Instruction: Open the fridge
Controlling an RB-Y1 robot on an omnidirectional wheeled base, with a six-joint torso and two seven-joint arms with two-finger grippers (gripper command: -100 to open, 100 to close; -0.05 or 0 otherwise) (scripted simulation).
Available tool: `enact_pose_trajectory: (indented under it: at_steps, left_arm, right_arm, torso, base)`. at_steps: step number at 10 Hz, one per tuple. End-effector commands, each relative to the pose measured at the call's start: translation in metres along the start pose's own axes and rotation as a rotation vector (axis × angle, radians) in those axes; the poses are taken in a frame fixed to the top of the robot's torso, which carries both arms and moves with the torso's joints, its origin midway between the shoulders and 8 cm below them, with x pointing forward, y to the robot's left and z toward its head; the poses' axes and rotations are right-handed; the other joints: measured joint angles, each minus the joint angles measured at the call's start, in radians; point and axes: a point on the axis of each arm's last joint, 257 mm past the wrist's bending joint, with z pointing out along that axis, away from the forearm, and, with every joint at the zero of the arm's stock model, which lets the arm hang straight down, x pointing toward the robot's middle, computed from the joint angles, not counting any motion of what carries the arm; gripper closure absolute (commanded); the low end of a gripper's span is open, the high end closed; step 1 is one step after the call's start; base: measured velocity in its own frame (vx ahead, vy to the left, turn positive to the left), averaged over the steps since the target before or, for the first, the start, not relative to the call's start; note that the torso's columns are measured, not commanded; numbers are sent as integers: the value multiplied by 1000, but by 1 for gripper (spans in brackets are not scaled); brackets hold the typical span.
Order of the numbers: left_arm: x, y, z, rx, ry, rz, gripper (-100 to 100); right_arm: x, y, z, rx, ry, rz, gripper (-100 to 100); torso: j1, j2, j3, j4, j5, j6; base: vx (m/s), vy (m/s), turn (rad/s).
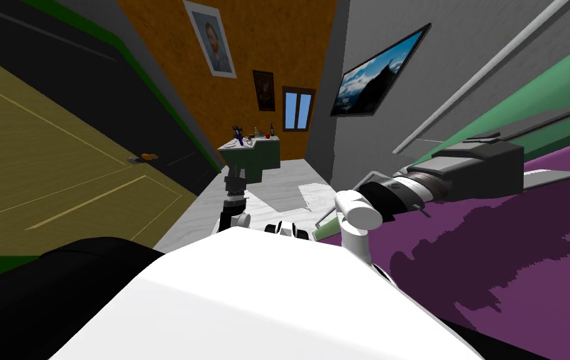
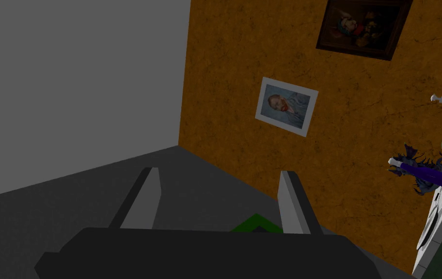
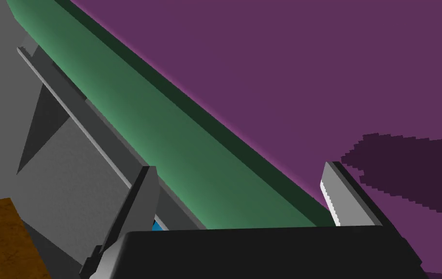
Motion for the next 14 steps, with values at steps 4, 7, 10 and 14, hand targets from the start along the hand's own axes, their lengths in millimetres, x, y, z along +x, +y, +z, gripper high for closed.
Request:
enact_pose_trajectory:
  at_steps: [4, 7, 10, 14]
  left_arm:
    - [0, 0, 0, 0, 0, 0, 0]
    - [0, 0, 0, 0, 0, 0, 0]
    - [0, 0, 0, 0, 0, 0, 0]
    - [0, 0, 0, 0, 0, 0, 0]
  right_arm:
    - [-26, 11, -1, -121, -95, 187, -100]
    - [-39, 15, -5, -191, -144, 274, -100]
    - [-53, 20, -13, -264, -192, 350, -100]
    - [-77, 28, -33, -407, -274, 461, -100]
  torso:
    - [-14, -20, -16, -7, -4, -3]
    - [-22, -31, -23, -14, -10, -6]
    - [-26, -31, -20, -15, -15, -3]
    - [-25, -4, 0, -6, -16, 6]
  base:
    - [-7, -52, 134]
    - [-12, -58, 113]
    - [13, -63, 162]
    - [13, -50, 85]
